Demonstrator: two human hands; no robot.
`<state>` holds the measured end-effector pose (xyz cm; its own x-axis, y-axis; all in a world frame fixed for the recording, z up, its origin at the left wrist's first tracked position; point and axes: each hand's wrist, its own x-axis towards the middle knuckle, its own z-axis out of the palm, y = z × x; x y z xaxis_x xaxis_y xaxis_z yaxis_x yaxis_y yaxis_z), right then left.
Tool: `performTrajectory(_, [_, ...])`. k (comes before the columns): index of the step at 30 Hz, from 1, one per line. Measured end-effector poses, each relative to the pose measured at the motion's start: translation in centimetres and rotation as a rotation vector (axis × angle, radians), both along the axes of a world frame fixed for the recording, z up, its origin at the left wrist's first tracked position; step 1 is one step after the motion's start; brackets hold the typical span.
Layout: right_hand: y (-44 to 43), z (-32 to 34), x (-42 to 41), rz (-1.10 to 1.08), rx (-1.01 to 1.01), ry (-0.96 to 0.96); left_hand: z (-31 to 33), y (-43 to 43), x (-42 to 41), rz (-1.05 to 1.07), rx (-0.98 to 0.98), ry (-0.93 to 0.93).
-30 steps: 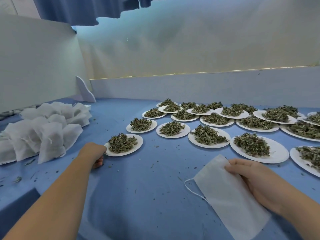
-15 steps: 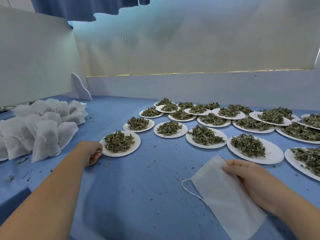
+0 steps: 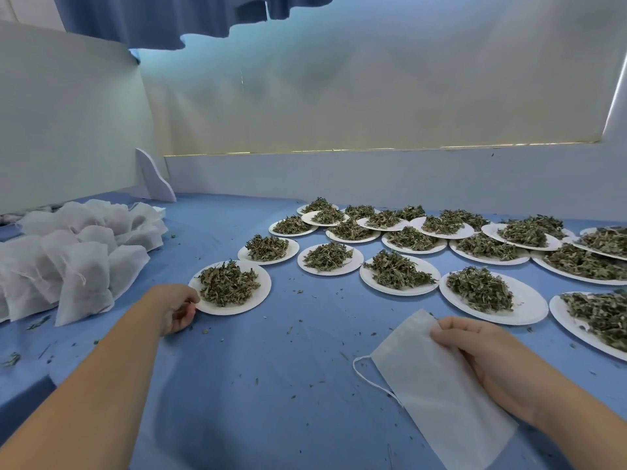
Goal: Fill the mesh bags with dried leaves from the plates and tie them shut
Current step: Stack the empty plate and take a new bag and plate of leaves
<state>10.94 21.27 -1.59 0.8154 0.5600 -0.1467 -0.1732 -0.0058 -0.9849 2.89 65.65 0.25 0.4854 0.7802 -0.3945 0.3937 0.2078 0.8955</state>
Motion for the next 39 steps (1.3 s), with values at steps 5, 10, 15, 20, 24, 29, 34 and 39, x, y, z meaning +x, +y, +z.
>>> performTrajectory(5, [0.0,0.2,-0.2,-0.013,0.044,0.005,0.5,-0.2,-1.1,-0.063,-0.065,-0.022])
performTrajectory(10, [-0.3,0.9,-0.4,-0.059,0.064,-0.059,1.5,-1.8,-2.8,-0.167,-0.098,-0.047])
performTrajectory(15, [-2.0,2.0,-0.4,-0.170,0.017,-0.148,1.3,-6.4,-4.0,-0.254,-0.107,-0.095])
performTrajectory(20, [-5.5,3.0,-0.1,-0.329,-0.026,-0.212,1.2,-11.8,-4.0,-0.366,-0.109,-0.097])
performTrajectory(24, [-10.2,4.1,-0.1,-0.404,-0.059,-0.263,1.3,-16.9,-3.1,-0.514,-0.081,-0.068])
performTrajectory(29, [-16.3,5.6,-0.6,-0.547,-0.152,-0.326,1.4,-24.1,-1.3,-0.739,-0.089,-0.058])
performTrajectory(34, [-21.2,7.0,-1.8,-0.655,-0.249,-0.412,0.9,-31.0,0.2,-0.921,-0.105,-0.045])
performTrajectory(39, [-24.0,8.3,-3.0,-0.688,-0.311,-0.493,0.6,-36.1,0.8,-1.080,-0.093,-0.020])
